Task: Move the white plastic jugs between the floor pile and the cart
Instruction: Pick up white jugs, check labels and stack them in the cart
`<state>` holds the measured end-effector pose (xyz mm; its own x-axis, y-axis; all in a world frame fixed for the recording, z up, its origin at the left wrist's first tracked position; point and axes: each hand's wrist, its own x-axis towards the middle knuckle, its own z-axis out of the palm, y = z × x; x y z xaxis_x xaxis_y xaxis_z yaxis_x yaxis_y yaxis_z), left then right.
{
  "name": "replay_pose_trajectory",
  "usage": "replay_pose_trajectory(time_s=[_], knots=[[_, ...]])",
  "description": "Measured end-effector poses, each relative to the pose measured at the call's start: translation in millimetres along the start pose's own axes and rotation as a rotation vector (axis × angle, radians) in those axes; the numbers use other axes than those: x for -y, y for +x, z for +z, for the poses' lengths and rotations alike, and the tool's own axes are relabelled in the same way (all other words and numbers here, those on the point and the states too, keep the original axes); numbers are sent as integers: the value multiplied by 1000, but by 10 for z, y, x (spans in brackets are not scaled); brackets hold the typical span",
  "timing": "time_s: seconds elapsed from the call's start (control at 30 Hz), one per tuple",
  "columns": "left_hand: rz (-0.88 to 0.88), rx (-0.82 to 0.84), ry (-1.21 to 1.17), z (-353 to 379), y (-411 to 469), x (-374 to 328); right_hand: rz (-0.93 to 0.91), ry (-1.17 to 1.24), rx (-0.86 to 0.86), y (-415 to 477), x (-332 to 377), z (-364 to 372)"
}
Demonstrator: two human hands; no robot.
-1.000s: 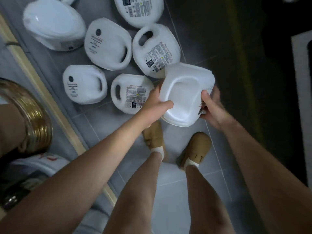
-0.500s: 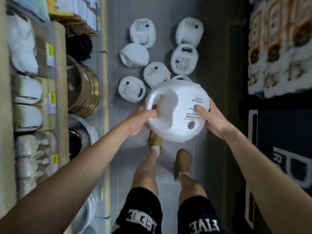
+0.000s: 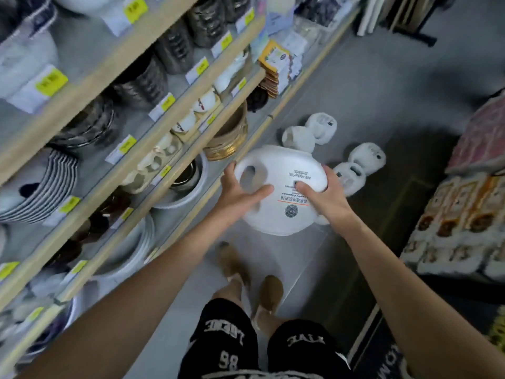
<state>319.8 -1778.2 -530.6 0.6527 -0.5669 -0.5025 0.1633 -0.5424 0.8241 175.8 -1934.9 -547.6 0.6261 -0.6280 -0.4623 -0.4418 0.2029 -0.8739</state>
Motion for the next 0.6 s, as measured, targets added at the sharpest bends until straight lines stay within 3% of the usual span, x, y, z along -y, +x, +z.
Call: replay_pose_trajectory(time_s=[0.33, 0.6], knots=[[-37, -368, -117, -1437, -1441, 703, -110, -249, 436, -749, 627, 1586], [-151, -708, -288, -2314, -3172, 1809, -213, -407, 706, -2208, 574, 3113]])
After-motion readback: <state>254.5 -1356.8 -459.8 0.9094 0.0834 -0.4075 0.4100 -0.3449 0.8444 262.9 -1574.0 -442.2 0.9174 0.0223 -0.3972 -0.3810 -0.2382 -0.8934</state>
